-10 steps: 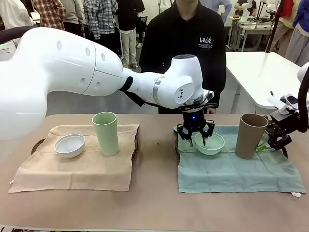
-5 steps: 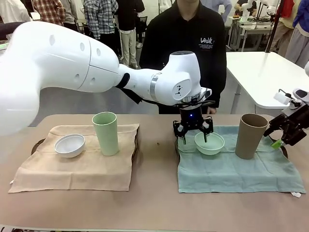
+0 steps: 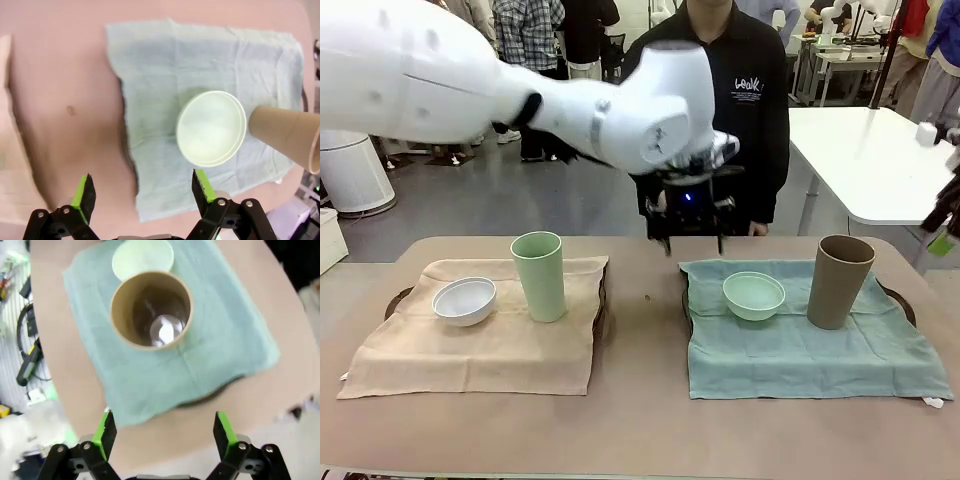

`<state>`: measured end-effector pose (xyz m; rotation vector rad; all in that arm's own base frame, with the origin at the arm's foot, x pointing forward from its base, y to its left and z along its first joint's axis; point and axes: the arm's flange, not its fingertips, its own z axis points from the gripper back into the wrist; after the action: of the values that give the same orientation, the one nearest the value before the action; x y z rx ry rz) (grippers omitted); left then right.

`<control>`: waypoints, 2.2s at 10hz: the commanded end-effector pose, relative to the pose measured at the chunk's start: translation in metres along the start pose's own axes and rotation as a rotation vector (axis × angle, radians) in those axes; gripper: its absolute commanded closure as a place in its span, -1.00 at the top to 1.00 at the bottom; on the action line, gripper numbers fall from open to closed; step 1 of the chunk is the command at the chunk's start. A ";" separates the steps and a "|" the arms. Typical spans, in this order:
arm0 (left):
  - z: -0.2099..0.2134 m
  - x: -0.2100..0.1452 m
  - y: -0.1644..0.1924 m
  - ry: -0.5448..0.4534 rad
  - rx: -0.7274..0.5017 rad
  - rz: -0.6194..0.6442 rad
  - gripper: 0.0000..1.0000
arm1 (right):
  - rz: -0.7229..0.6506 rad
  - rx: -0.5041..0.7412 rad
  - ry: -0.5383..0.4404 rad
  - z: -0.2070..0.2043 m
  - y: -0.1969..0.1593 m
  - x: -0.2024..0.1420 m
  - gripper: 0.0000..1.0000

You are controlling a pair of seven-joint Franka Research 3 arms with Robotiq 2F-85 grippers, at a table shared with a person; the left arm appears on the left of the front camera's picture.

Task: Set up a tray with a mat and arrange the tableware.
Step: Place the Picnic Bowl and Reusable plastic cup back onto the Handle tray in front of the human's position.

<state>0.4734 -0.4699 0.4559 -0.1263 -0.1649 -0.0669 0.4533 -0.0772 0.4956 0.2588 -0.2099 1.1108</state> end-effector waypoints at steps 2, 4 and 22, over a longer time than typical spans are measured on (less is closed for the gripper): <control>0.064 -0.028 0.038 -0.093 0.136 0.025 1.00 | -0.255 0.063 0.231 0.046 0.036 0.047 1.00; 0.126 -0.039 0.056 -0.146 0.202 0.000 1.00 | -0.187 0.190 0.048 0.059 0.074 0.096 1.00; 0.195 -0.026 0.125 0.010 0.023 0.021 1.00 | -0.668 -0.026 0.131 0.047 0.069 0.167 1.00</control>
<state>0.4201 -0.3616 0.6178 -0.0269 -0.2322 -0.0419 0.4481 0.0656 0.5964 0.3037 -0.0886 0.6149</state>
